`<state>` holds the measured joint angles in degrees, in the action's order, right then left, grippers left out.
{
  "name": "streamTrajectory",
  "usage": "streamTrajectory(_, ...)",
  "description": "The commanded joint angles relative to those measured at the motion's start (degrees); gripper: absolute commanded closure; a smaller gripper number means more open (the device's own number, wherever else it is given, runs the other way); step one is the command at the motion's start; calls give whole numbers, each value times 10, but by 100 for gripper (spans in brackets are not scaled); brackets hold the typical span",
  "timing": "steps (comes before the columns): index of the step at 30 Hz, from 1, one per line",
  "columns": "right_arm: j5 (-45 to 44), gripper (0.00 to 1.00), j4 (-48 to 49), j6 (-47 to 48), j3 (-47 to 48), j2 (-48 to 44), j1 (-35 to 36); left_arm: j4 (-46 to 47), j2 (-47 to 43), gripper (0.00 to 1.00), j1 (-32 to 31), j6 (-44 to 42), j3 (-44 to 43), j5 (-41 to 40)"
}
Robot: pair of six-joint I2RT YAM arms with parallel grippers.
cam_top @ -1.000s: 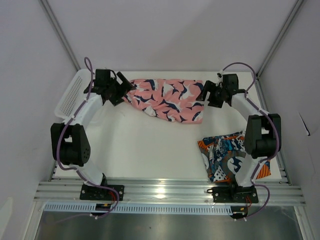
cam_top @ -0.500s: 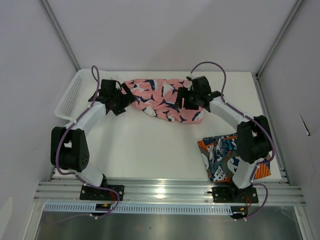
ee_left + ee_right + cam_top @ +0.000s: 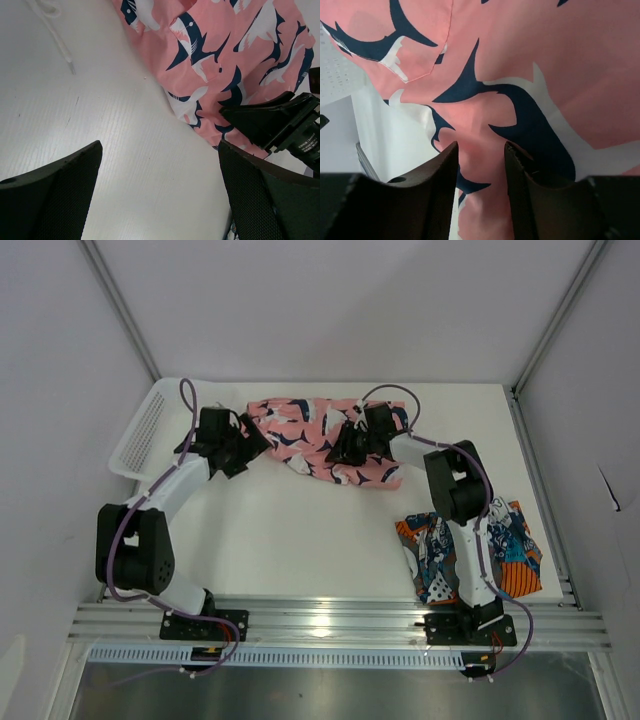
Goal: Fold and stack the shorts
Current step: Fold the shorts
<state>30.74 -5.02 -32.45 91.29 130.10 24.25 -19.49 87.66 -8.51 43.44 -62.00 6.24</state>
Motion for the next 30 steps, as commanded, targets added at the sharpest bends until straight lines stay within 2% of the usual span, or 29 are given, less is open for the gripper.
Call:
streamTrajectory(1, 28, 56, 0, 8, -4, -10, 3, 20, -28, 2, -2, -12, 8, -11)
streamTrajectory(5, 5, 57, -17, 43, -108, -77, -17, 21, -36, 2, -2, -6, 20, -16)
streamTrajectory(7, 6, 57, -18, 52, -174, -125, -55, 29, -44, 2, -2, -1, 27, -20)
streamTrajectory(10, 10, 57, -38, 77, -214, -170, -110, 39, -50, 2, -2, 5, 37, -25)
streamTrajectory(12, 8, 56, -73, 108, -204, -180, -126, 46, -50, 2, -2, 9, 42, -24)
streamTrajectory(14, 7, 51, -96, 119, -169, -181, -140, 54, -46, 2, -3, 9, 45, -18)
streamTrajectory(15, 1, 45, -120, 130, -153, -182, -140, 56, -44, 2, -3, 9, 46, -18)
streamTrajectory(20, -27, 40, -152, 137, -61, -195, -96, 91, -21, 5, -5, -17, 50, -2)
streamTrajectory(23, -8, 43, -121, 107, -49, -202, -61, 132, 1, 6, -5, -26, 56, 11)
streamTrajectory(25, 40, 50, -61, 62, -53, -198, -47, 150, 14, 11, -4, -28, 60, 20)
streamTrajectory(27, 75, 50, -2, 37, -53, -179, -23, 174, 31, 13, -4, -29, 63, 22)
streamTrajectory(30, 64, 49, 27, 22, -35, -148, 11, 210, 53, 16, -3, -28, 66, 28)
